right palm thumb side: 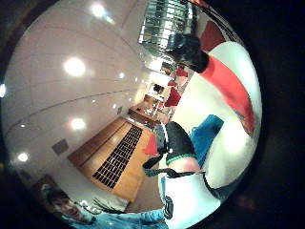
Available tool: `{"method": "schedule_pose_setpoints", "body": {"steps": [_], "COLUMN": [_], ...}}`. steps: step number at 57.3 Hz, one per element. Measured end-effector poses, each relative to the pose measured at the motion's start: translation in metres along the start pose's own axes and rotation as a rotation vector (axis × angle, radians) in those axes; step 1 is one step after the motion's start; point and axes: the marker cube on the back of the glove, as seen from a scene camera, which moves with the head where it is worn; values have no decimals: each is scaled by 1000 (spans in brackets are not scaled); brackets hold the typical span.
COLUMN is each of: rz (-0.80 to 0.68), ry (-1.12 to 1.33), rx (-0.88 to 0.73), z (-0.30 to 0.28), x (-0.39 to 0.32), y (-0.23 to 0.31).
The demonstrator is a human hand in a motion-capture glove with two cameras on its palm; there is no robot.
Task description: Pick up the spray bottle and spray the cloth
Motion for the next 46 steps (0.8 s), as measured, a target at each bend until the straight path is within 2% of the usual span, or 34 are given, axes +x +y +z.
{"method": "schedule_pose_setpoints", "body": {"steps": [9,22,28,34,41,46], "rz": [-36,76,51,-82,100,149], "ry": [-61,-67,-56,-68,-103,-114], "rx": [-32,-44,-82,-84,-36,-47], "z": [18,33,39,44,50,50], "x": [17,21,21,25,21,24], "y": [-12,-24,-25,-29,-38,-39]}}
